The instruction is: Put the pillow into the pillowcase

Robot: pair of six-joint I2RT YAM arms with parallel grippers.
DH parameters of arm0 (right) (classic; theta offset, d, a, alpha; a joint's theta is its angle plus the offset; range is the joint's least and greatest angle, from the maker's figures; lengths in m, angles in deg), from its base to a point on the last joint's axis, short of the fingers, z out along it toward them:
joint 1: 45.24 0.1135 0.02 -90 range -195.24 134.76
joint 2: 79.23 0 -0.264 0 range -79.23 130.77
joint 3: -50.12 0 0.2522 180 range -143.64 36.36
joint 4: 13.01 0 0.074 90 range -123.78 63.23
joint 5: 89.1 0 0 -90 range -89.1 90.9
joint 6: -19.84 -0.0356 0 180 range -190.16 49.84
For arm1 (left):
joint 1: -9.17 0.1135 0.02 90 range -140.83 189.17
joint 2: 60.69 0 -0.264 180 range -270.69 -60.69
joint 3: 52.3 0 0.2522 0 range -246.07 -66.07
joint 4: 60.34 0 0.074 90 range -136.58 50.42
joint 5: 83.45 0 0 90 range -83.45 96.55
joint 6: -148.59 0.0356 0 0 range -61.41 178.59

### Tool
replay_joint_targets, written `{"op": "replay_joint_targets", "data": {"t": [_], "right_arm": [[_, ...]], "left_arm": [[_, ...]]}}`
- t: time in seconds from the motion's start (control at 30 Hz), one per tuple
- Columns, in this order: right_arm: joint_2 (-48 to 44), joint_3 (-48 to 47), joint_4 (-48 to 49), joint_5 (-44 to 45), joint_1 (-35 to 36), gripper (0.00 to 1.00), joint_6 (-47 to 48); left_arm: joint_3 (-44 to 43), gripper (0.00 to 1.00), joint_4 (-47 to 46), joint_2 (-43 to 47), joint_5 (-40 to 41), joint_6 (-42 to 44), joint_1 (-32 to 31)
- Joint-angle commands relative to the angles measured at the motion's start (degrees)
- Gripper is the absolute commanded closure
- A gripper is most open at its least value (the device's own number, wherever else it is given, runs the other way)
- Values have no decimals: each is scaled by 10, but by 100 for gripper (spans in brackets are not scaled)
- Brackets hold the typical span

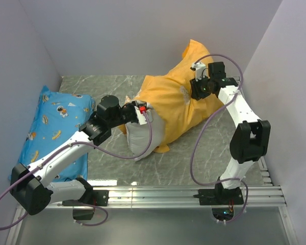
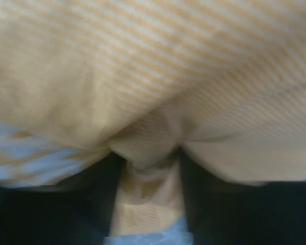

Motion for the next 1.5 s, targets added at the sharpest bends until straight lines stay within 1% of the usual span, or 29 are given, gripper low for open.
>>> {"op": "replay_joint_targets", "data": {"t": [0.0, 0.03, 0.07, 0.13, 0.2, 0.27, 0.3, 0.4, 0.5, 0.6, 0.67, 0.7, 0.73, 0.8, 0.83, 0.9, 0.93, 0.97, 1.0, 1.03, 1.07, 1.1, 1.13, 1.27, 1.3, 1.37, 1.4, 1.43, 1.47], "right_arm": [[23, -10, 0, -2, 3, 68, 24], [19, -13, -9, -29, 5, 98, 16], [7, -6, -14, -45, 9, 100, 9], [-49, 4, -20, -96, 21, 100, -16], [-107, 2, -45, -141, 69, 100, -48], [-138, 2, -62, -177, 127, 100, -89], [-156, 8, -60, -177, 182, 100, -113], [-142, 17, -54, -206, 215, 100, -154], [-93, -41, -92, -216, 216, 100, -153], [-89, -38, -69, -203, 225, 100, -172], [-93, -54, -83, -204, 239, 93, -150], [-103, -20, -49, -130, 244, 100, -155], [-101, 9, -45, -138, 241, 100, -148], [-70, -9, -83, -153, 238, 100, -133], [-64, 0, -69, -115, 237, 100, -142], [-21, -36, -74, -103, 217, 100, -149], [-2, -86, -83, -105, 207, 93, -155], [23, -101, -88, -103, 194, 77, -157], [32, -112, -90, -100, 188, 57, -161], [39, -127, -94, -102, 182, 57, -162], [43, -127, -92, -95, 176, 58, -169], [45, -126, -92, -91, 175, 85, -168], [46, -124, -94, -84, 175, 100, -168], [20, -97, -87, -82, 172, 100, -182], [13, -94, -84, -63, 172, 85, -184], [5, -94, -85, -27, 166, 43, -180], [2, -85, -82, -25, 158, 48, -181], [4, -83, -88, -19, 145, 58, -180], [6, -85, -94, -15, 139, 91, -176]], "left_arm": [[-28, 99, -28, -3, -36, -9, 4], [-30, 99, -27, -4, -37, -9, 5], [-32, 99, -27, -8, -38, -8, 9], [-35, 99, -27, -12, -42, -12, 14], [-46, 100, -25, -25, -46, -23, 20], [-55, 100, -20, -38, -53, -40, 25], [-63, 100, -18, -41, -55, -44, 25], [-70, 100, -20, -49, -65, -59, 27], [-75, 100, -13, -46, -69, -68, 27], [-67, 99, -7, -37, -70, -67, 26], [-57, 100, -5, -27, -72, -64, 26], [-54, 99, -3, -26, -73, -69, 26], [-52, 100, 2, -25, -75, -70, 26], [-50, 100, 15, -22, -84, -83, 27], [-45, 100, 15, -18, -85, -98, 27], [-38, 99, 21, -16, -98, -106, 26], [-35, 100, 21, -12, -99, -125, 25], [-30, 100, 38, -12, -97, -129, 25], [-29, 99, 44, -12, -92, -133, 25], [-28, 100, 52, -11, -89, -141, 26], [-22, 100, 52, -11, -87, -147, 29], [-21, 99, 53, -10, -89, -151, 32], [-20, 100, 59, -11, -89, -159, 35], [-21, 100, 68, -19, -99, -186, 50], [-21, 100, 68, -22, -99, -189, 51], [-19, 100, 72, -25, -103, -191, 59], [-16, 100, 70, -25, -103, -191, 62], [-13, 100, 67, -23, -103, -188, 65], [-11, 100, 67, -24, -103, -186, 66]]}}
